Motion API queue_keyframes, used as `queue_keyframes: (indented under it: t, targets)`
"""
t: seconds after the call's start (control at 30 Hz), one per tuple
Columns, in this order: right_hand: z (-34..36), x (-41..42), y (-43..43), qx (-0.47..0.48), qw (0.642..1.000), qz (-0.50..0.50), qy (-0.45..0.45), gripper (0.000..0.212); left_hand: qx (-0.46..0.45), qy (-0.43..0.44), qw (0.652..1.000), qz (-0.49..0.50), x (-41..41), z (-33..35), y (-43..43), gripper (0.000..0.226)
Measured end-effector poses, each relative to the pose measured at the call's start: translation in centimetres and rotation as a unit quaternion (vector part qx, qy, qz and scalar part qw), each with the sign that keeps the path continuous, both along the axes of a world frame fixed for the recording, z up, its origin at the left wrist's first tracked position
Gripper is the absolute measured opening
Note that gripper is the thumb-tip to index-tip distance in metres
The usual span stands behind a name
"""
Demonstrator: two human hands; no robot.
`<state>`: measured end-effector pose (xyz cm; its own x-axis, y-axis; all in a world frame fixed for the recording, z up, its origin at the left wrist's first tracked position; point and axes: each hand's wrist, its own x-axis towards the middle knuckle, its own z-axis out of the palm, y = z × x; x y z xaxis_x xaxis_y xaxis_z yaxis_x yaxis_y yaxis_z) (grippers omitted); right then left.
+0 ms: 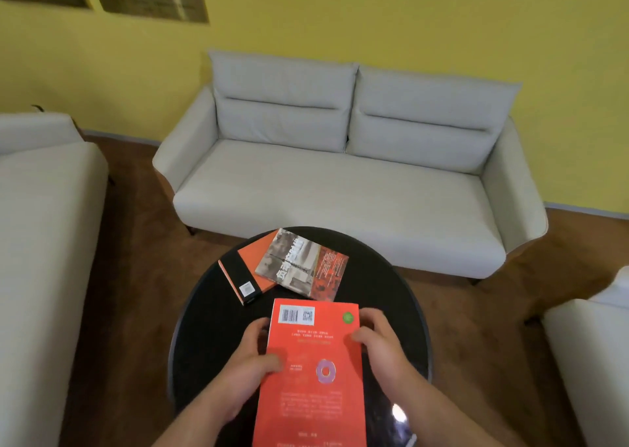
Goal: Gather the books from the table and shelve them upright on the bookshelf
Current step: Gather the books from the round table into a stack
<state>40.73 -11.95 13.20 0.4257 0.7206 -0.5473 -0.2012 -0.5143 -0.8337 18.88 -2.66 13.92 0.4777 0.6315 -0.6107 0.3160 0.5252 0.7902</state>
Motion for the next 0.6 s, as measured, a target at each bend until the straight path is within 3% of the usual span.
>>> queue_keyframes:
  t: [0.07,0.13,0.2,0.27,0.33,0.4,0.43,0.53,0.6]
  targets:
    - [0.5,1.7,3.7,0.005,0.998,-0.023,-0.063,0.020,0.040,0.024,0.998,0.044,1.2,-0.1,3.6,0.073]
    - [0.9,3.3,7.8,-0.009,0.994,0.005,-0.113,0.010,0.069,0.054,0.993,0.084,1.7,-2.5,9.1,0.053]
    - [0.4,4.6,11.9,-0.035,0.987,0.075,-0.138,0.009,0.089,0.103,0.988,0.076,2.2,-5.5,14.6,0.060]
    - [-0.8,5.3,15.7,-0.084,0.969,0.148,-0.179,0.017,0.136,0.179,0.973,0.053,2.6,-8.2,19.1,0.051]
    - [-2.8,5.6,18.9,-0.129,0.937,0.230,-0.231,0.023,0.234,0.284,0.930,-0.011,2.5,-10.1,22.2,0.036]
    - [-4.6,5.8,21.4,-0.150,0.900,0.291,-0.289,0.027,0.289,0.377,0.874,-0.107,1.8,-11.3,24.3,0.061]
    - [-5.8,6.1,22.5,-0.168,0.883,0.306,-0.313,0.028,0.287,0.389,0.864,-0.140,1.2,-12.4,25.5,0.070]
    - [-8.8,7.4,24.2,-0.254,0.832,0.342,-0.355,0.060,0.241,0.371,0.883,-0.158,0.5,-13.9,27.3,0.053]
    - [-9.7,8.1,24.4,-0.281,0.829,0.341,-0.342,0.074,0.259,0.374,0.879,-0.145,0.5,-14.4,27.5,0.033]
